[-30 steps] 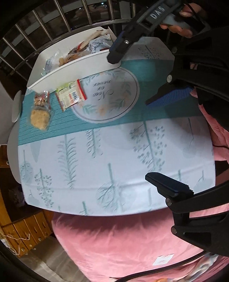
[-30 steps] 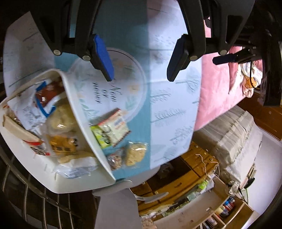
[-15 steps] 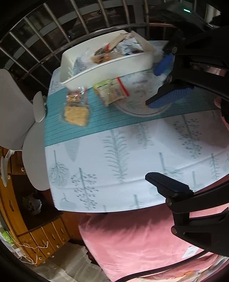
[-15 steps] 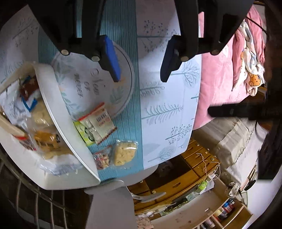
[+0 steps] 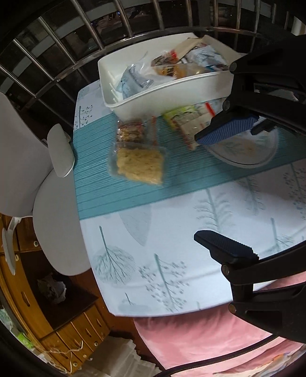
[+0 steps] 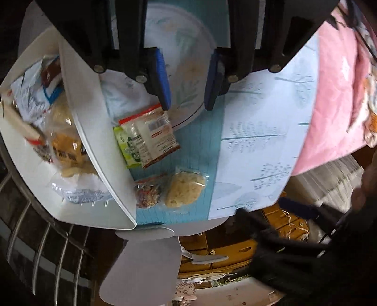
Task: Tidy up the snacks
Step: 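Grasp the clear puffed-snack bag with the left tool while the right tool grasps the LIPO packet, then lift both bags and carry them over the white tray, then lower both bags into the tray and open both tools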
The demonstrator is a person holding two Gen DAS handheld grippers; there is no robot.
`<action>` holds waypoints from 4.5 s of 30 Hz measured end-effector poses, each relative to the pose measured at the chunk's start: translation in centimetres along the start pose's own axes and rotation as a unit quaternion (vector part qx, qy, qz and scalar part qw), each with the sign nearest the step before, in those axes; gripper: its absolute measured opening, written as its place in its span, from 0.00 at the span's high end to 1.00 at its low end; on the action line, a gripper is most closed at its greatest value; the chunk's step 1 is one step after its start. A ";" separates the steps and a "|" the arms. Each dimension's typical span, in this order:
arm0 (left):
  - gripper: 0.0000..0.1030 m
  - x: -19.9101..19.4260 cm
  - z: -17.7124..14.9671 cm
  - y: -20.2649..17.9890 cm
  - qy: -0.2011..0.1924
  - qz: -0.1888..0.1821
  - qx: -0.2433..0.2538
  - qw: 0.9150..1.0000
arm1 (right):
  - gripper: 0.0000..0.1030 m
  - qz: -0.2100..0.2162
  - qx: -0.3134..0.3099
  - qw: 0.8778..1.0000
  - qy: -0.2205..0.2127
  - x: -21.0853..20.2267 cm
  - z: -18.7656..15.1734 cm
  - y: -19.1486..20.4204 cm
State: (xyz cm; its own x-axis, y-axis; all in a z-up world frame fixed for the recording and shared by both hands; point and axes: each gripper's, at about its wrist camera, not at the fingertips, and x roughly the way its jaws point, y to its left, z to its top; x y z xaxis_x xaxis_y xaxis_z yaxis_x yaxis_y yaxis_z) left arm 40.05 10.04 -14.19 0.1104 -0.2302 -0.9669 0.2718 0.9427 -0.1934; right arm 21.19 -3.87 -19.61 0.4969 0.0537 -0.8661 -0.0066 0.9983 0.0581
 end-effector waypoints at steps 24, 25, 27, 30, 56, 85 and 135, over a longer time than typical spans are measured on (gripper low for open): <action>0.29 13.0 6.7 -2.9 0.026 -0.006 0.018 0.999 | 0.39 -0.114 -0.124 0.985 -0.036 7.2 0.9 0.3; 0.29 13.2 6.8 -2.9 0.026 -0.011 0.016 0.999 | 0.37 -0.115 -0.128 0.984 -0.038 7.3 0.9 0.4; 0.29 13.6 6.8 -2.9 0.027 -0.014 0.016 0.999 | 0.34 -0.117 -0.134 0.983 -0.039 7.5 0.9 0.5; 0.30 13.7 6.9 -3.4 0.020 -0.007 0.027 0.999 | 0.32 -0.122 -0.138 0.982 -0.044 7.7 0.8 0.6; 0.49 11.0 3.5 -2.0 0.034 0.024 0.014 0.999 | 0.54 -0.102 -0.100 0.990 -0.007 7.7 1.6 -1.8; 0.49 -2.2 -17.5 -1.5 0.003 -0.013 0.017 1.000 | 0.55 -0.080 0.008 0.994 0.077 -3.9 -4.0 -1.6; 0.49 -4.3 -14.6 -25.7 -0.187 -0.117 -0.101 0.970 | 0.54 0.107 0.031 0.994 -0.007 -12.3 1.1 -29.6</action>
State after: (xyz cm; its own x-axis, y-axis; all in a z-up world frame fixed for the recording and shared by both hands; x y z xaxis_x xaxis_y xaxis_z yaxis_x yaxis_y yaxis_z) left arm 18.59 -9.64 -7.47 0.4175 -0.4790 -0.7721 0.1420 0.8737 -0.4653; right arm 16.28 -34.11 -10.12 0.5016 0.2646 -0.8237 -0.0602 0.9604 0.2719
